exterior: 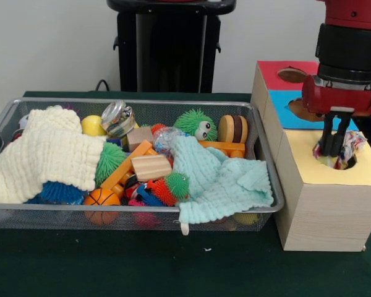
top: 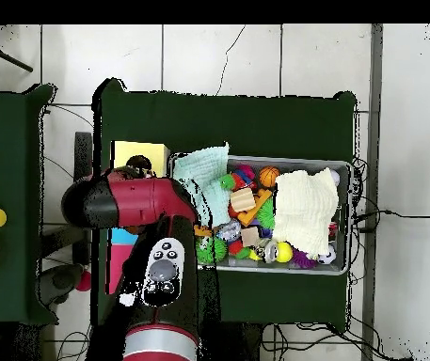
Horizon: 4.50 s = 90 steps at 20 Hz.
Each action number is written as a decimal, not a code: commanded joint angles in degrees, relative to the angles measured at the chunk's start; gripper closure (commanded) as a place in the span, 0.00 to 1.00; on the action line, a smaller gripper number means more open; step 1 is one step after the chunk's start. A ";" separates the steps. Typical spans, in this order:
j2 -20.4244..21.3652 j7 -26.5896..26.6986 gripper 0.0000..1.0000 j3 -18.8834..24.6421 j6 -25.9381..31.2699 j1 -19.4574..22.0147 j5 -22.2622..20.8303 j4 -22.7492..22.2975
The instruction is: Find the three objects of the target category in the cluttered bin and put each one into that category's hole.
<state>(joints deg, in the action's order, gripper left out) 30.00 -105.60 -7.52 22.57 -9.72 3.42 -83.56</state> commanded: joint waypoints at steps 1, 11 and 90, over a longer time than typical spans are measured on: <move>-1.44 -4.77 1.00 4.30 5.87 0.93 -0.68 -2.80; -12.25 -5.47 1.00 3.51 -0.73 0.54 -2.09 2.47; 0.33 -7.50 1.00 20.12 10.21 31.50 -16.16 -10.80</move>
<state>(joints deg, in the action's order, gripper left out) 34.20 -104.14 7.29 29.95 21.71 -18.39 -87.01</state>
